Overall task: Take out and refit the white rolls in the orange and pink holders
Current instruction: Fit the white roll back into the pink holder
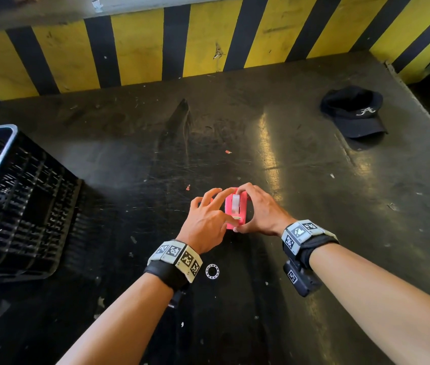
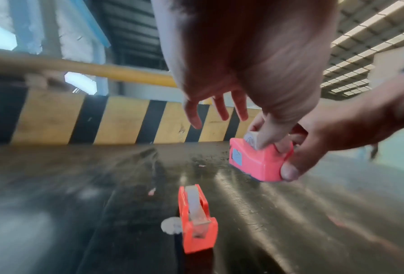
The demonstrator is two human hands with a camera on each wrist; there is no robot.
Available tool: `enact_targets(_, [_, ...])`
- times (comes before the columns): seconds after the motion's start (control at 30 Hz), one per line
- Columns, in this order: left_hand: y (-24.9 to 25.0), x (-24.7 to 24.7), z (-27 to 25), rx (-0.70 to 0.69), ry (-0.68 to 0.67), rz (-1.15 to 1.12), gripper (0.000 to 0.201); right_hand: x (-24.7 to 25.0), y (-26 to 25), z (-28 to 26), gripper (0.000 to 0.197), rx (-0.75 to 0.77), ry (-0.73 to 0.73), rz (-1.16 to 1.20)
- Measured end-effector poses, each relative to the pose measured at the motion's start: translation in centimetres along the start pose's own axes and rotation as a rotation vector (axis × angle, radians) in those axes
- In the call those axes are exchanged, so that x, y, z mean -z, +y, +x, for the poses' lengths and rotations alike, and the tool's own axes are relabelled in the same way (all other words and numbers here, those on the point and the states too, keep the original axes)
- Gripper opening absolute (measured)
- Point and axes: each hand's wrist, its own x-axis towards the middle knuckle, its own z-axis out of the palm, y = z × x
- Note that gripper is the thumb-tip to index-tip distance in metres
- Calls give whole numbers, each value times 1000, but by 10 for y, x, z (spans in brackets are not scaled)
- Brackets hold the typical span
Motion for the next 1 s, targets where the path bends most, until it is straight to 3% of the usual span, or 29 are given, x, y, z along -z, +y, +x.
enact_targets(0.13, [-18,1,-5,93,200,-225,33,-1,11,4,111,-28,-33,-28])
enact_targets(0.2, [-34,-4,-11,156,214,-236,31,-4,16,10,122,-51,-58,-70])
enact_targets(0.47, [-82,-41,-51,433,-210,-338,25,-35,32,37,122,-153,-175,-178])
enact_targets(0.6, [-90,-63,-61,464,-311,-410,43,-48,38,38,125,-175,-143,-207])
enact_targets(0.73, [-87,-73,-64,457,-375,-420,66,-52,35,29,141,-195,-157,-268])
enact_targets(0.8, [-84,-75,-64,440,-406,-387,70,-55,17,14,129,-106,-50,-353])
enact_targets(0.87, [-81,-77,-65,405,-422,-330,71,-65,-2,-2,89,110,46,-399])
enact_targets(0.93, [-78,-80,-67,369,-407,-283,68,-80,-16,-15,57,265,-70,-356])
enact_targets(1.0, [-76,-83,-71,349,-385,-265,62,-96,-24,-26,52,290,-312,-356])
